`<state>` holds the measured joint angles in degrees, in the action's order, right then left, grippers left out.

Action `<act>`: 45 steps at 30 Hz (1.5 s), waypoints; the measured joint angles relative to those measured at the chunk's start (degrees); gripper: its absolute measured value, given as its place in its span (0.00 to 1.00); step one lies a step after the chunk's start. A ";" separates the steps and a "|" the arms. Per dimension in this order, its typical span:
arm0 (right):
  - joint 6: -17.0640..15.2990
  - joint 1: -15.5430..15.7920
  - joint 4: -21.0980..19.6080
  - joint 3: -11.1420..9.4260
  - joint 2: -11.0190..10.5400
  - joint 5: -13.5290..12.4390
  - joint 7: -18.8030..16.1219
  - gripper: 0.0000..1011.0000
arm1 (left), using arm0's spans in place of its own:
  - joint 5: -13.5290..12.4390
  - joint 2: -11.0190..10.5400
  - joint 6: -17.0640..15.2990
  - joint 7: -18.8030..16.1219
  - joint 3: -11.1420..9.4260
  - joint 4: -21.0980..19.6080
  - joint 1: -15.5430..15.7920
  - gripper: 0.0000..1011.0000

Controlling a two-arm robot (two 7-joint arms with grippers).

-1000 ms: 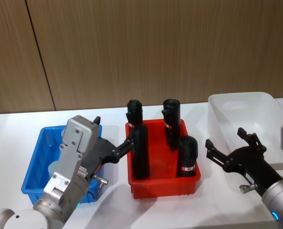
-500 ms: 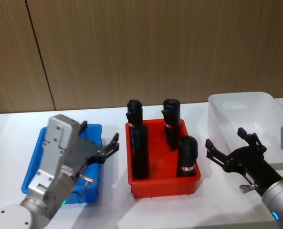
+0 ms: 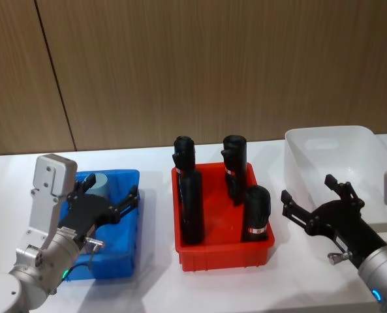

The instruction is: Pick the cotton swabs from the blue box and place them into the white box.

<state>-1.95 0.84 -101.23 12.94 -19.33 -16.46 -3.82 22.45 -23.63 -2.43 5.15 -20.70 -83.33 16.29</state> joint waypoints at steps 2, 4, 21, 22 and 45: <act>0.00 0.00 0.00 0.00 0.00 0.00 0.00 0.99 | 0.73 0.00 -0.96 -0.13 0.30 0.55 0.23 0.99; 0.00 0.00 0.00 0.00 0.00 0.00 0.00 0.99 | 1.15 0.00 -1.59 -0.28 0.46 0.84 0.33 0.99; 0.00 0.00 0.00 0.00 0.00 0.00 0.00 0.99 | 5.38 0.07 -10.84 -5.05 1.78 1.25 0.44 0.99; 0.00 0.00 0.00 0.00 0.00 0.00 0.00 0.99 | 5.48 0.06 -11.03 -5.19 1.82 1.19 0.39 0.99; 0.00 0.00 0.00 0.00 0.00 0.00 0.00 0.99 | 9.19 0.45 -16.65 -9.59 2.68 1.06 -0.48 0.99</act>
<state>-1.95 0.84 -101.23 12.94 -19.33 -16.46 -3.82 31.64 -23.18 -19.08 -4.44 -18.02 -82.26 15.81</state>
